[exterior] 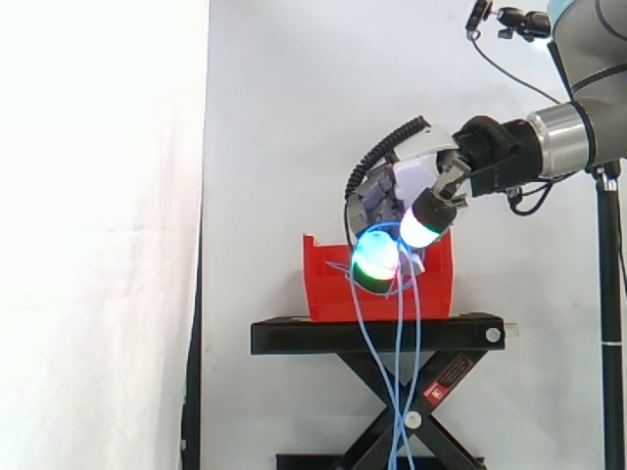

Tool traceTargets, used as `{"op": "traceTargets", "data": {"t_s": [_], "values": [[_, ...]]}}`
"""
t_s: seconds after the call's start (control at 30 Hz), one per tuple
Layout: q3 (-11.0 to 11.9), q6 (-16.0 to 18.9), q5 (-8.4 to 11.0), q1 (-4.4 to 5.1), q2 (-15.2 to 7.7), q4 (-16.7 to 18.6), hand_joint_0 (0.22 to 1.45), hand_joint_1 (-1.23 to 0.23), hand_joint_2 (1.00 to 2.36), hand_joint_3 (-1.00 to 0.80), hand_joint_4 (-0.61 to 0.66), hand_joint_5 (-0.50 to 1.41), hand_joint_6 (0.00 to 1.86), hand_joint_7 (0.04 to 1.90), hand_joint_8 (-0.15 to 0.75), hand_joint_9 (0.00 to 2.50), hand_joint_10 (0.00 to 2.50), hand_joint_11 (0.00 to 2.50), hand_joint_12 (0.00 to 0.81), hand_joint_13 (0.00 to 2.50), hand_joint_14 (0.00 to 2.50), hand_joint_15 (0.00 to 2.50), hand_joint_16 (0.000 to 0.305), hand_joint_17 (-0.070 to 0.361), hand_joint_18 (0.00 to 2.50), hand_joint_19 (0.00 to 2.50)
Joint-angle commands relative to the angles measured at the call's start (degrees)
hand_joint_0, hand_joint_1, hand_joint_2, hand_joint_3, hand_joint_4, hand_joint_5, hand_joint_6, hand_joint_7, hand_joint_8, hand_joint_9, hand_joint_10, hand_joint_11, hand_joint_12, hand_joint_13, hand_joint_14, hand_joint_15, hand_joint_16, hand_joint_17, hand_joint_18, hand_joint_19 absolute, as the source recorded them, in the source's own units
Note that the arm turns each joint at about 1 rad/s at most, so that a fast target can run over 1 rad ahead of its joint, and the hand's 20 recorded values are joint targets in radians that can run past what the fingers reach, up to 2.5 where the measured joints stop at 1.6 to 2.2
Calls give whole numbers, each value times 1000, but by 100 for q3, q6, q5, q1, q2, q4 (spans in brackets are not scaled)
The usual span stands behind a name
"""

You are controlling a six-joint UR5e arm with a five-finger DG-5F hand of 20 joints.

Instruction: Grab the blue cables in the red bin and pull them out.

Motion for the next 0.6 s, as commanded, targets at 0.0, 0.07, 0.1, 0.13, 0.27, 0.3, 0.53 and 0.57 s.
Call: {"op": "traceTargets", "data": {"t_s": [0.0,0.07,0.1,0.13,0.27,0.3,0.53,0.57], "values": [[0,0,0,0,2,0,704,-976,1000,-1000,291,676,994,360,277,1113,28,1216,344,959,2500,635,51,115,908,1346],[0,0,-9,-9,-7,0,702,-959,1000,-1000,288,700,962,382,276,1128,28,1219,346,961,2500,652,51,114,913,1341],[0,0,-18,0,-7,0,702,-951,1000,-1000,292,713,947,393,281,1134,28,1221,339,959,2500,661,51,114,913,1345],[0,0,-35,0,2,0,692,-930,1000,-1000,290,737,918,410,278,1146,29,1220,341,962,2500,653,52,117,915,1321],[0,-9,-53,0,2,0,675,-894,1000,-1000,282,805,831,472,286,1184,29,1225,348,993,2500,630,53,119,926,1282],[-9,-18,-53,0,2,-9,674,-888,1000,-1000,287,812,820,475,289,1190,28,1211,349,1000,2500,642,53,119,925,1292],[-18,-18,-53,0,2,-9,674,-885,1000,-1000,287,849,810,492,285,1223,31,1215,345,1019,2500,642,52,117,955,1316],[-18,-18,-53,0,2,-9,700,-896,1000,-1000,280,850,845,481,280,1226,32,1237,339,1010,2500,670,49,111,965,1422]]}}
